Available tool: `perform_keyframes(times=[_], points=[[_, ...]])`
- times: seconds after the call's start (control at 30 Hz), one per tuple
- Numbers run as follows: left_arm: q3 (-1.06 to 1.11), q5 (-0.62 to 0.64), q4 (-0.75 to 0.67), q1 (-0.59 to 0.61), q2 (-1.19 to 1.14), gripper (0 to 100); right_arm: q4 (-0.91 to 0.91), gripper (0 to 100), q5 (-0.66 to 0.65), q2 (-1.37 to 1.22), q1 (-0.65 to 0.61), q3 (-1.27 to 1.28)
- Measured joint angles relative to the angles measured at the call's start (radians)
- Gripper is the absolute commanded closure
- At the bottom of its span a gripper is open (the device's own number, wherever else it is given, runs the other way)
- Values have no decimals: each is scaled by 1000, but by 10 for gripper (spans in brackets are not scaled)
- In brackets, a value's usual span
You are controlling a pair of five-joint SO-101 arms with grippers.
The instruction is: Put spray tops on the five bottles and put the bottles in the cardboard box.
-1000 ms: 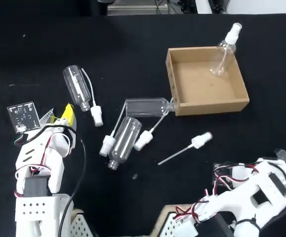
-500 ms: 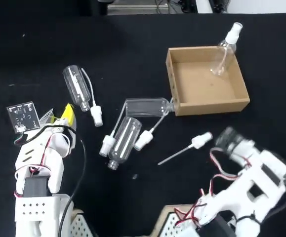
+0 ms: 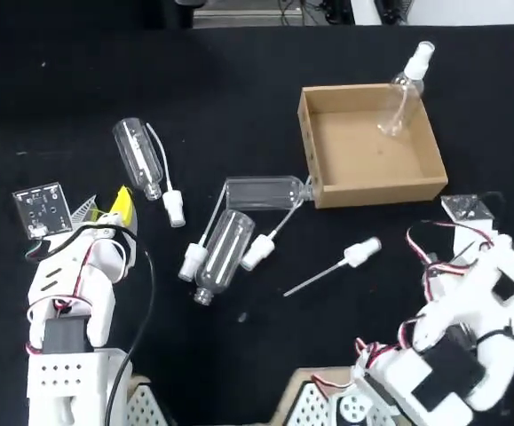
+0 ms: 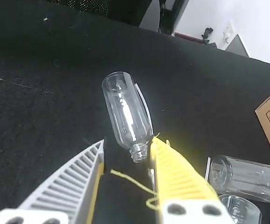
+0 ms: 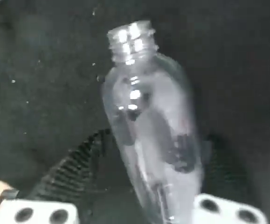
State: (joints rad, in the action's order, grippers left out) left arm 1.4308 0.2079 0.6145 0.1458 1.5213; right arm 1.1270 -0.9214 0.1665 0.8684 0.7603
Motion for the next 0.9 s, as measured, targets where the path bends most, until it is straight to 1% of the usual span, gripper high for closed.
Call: perform_keyframes(times=[0.23, 0.37, 0.43, 0.57, 0.67, 0.73, 0.8, 0.83, 0.9], points=[[0, 0, 0, 0, 0, 852, 66, 677, 0, -2, -55, -72], [0, 0, 0, 0, 0, 852, 61, 678, -51, -3, -114, -75], [0, 0, 0, 0, 0, 852, 11, 693, -58, -18, -127, -75], [0, 0, 0, 0, 0, 852, -115, 786, -71, -87, -129, -51], [0, 0, 0, 0, 0, 852, -138, 896, -91, -124, -129, -44], [0, 0, 0, 0, 0, 852, -138, 944, -95, -130, -129, -44], [0, 0, 0, 0, 0, 852, -138, 943, -95, -130, -129, -44], [0, 0, 0, 0, 0, 852, -137, 920, -95, -130, -127, -44], [0, 0, 0, 0, 0, 852, -135, 829, -95, -130, -118, -44]])
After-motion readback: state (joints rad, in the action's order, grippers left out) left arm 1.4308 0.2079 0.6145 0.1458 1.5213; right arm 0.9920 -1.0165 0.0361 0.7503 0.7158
